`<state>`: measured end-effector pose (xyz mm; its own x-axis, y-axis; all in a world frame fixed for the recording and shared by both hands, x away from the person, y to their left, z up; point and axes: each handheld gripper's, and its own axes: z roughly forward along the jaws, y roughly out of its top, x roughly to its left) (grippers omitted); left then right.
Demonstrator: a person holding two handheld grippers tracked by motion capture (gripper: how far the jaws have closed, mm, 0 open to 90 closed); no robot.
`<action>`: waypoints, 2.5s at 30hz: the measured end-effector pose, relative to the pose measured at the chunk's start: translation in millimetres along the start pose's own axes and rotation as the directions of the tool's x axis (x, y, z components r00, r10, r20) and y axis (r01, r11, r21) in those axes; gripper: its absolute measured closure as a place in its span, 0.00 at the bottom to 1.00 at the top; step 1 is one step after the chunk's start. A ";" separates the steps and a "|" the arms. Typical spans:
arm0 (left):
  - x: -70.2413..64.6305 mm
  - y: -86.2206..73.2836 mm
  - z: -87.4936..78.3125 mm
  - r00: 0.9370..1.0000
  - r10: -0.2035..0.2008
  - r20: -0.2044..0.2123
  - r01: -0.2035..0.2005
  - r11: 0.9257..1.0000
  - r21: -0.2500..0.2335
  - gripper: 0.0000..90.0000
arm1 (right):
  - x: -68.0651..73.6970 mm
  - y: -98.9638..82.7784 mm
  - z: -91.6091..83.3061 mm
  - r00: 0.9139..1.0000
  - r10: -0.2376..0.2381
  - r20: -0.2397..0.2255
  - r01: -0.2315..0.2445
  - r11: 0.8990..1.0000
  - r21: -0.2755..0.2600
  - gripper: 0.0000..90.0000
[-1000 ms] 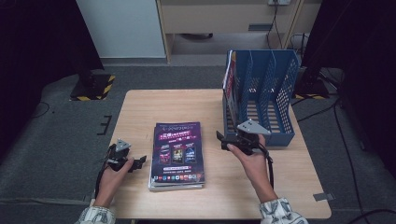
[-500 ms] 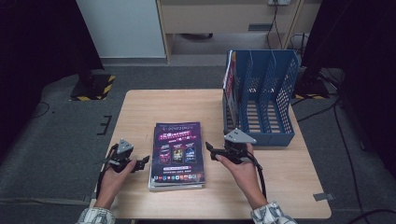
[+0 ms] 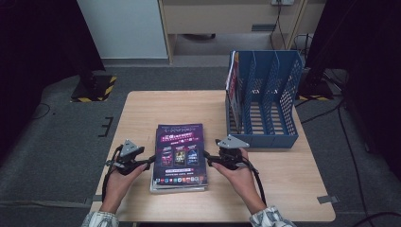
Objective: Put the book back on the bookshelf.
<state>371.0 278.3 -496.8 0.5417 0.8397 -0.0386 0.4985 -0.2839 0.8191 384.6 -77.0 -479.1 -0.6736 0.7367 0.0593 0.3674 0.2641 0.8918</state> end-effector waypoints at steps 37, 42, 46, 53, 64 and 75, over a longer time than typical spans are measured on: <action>-17.5 -4.0 24.2 0.990 0.035 0.139 -0.041 0.998 0.042 0.49 | 13.5 -22.0 37.8 0.992 0.062 -0.113 -0.042 0.984 0.171 0.20; -18.2 -3.0 24.8 0.990 0.039 0.132 -0.046 0.998 0.048 0.47 | 7.8 -25.6 43.2 0.988 0.097 -0.122 -0.073 0.979 0.192 0.18; -18.0 -3.5 24.9 0.990 0.038 0.133 -0.045 0.998 0.045 0.47 | 4.8 -28.3 45.6 0.984 0.125 -0.123 -0.099 0.975 0.198 0.17; -17.5 -4.5 25.3 0.990 0.036 0.134 -0.041 0.998 0.036 0.46 | 1.6 -31.1 47.8 0.977 0.164 -0.138 -0.134 0.970 0.201 0.16; -16.9 -5.4 25.4 0.990 0.031 0.138 -0.036 0.999 0.034 0.46 | -0.2 -32.2 50.2 0.963 0.214 -0.162 -0.176 0.959 0.221 0.17; -15.9 -5.9 25.2 0.989 0.029 0.142 -0.034 0.999 0.032 0.46 | 4.7 -26.5 45.1 0.970 0.198 -0.140 -0.168 0.965 0.201 0.18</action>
<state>376.5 255.0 -515.4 0.6466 0.7568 -0.0956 0.5015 -0.3272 0.8009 400.6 -52.5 -522.7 -0.6703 0.6800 0.2969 0.5967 0.2561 0.7605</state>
